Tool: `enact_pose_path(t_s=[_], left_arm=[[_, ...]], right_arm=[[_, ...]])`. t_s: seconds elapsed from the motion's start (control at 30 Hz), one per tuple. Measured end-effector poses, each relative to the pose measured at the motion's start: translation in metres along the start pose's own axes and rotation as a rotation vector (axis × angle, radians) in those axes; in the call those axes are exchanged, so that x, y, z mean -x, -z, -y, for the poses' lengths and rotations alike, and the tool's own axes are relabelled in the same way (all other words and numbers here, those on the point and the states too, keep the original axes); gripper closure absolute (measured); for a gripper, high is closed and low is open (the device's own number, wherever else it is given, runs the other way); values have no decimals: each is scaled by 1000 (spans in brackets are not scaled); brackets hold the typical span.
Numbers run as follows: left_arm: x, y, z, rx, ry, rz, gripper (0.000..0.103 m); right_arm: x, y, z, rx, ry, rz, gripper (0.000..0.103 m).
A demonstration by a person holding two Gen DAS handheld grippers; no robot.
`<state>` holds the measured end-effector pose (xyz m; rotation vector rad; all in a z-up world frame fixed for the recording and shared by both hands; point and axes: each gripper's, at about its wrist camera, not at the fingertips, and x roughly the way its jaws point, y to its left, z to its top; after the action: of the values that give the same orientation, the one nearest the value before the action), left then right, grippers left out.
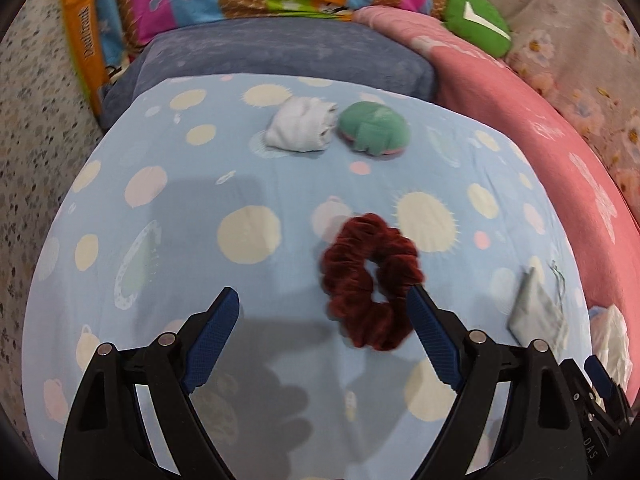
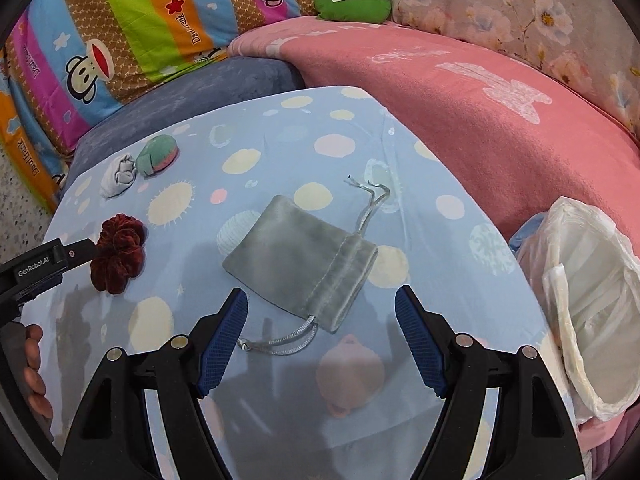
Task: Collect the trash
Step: 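Move both tools back to the dark red scrunchie and grey pouch, then grasp the dark red scrunchie with the left tool while the right tool grasps the grey pouch, then carry the red scrunchie and grey pouch in both tools over the trash bin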
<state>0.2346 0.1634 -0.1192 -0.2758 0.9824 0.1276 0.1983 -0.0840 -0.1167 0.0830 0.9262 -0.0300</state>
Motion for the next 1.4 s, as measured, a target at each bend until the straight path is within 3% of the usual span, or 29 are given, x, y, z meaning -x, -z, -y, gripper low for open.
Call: enact_pose_path(t_s=[0.17,0.3,0.4,0.47,0.53,0.57,0.6,0.77,1.03,1.4], left_arm=[[-19,-5,-11,28,13,-37,22],[-28,-4,-9,12,30,-49,34],[-31,-2,-3,-12,37,-46,42],[-32,-2,3,-38,46,-45,53],[-32,-1,8,-45,60,-46,71],[-31,-1,10,-47,58,-44,74],[-31,0,13,-54,75,-48,85],[-26,5,29,-83,88,-52,86],[4,13,65,-144,143,-24,87],[58,29,148,-277,239,38,88]], right_arm=[[-19,-1,-3,-9,-1,-24,30],[-31,-3,-3,-14,3,-36,32],[-38,-3,0,-22,-3,-55,48],[-40,-1,2,-35,5,-56,59],[-39,-1,4,-43,7,-49,67],[-39,0,6,-53,9,-46,70],[-39,1,8,-61,8,-45,75],[-35,1,12,-72,-28,-56,94],[-4,-2,25,-92,-47,1,95],[62,-15,80,-150,-19,125,95]])
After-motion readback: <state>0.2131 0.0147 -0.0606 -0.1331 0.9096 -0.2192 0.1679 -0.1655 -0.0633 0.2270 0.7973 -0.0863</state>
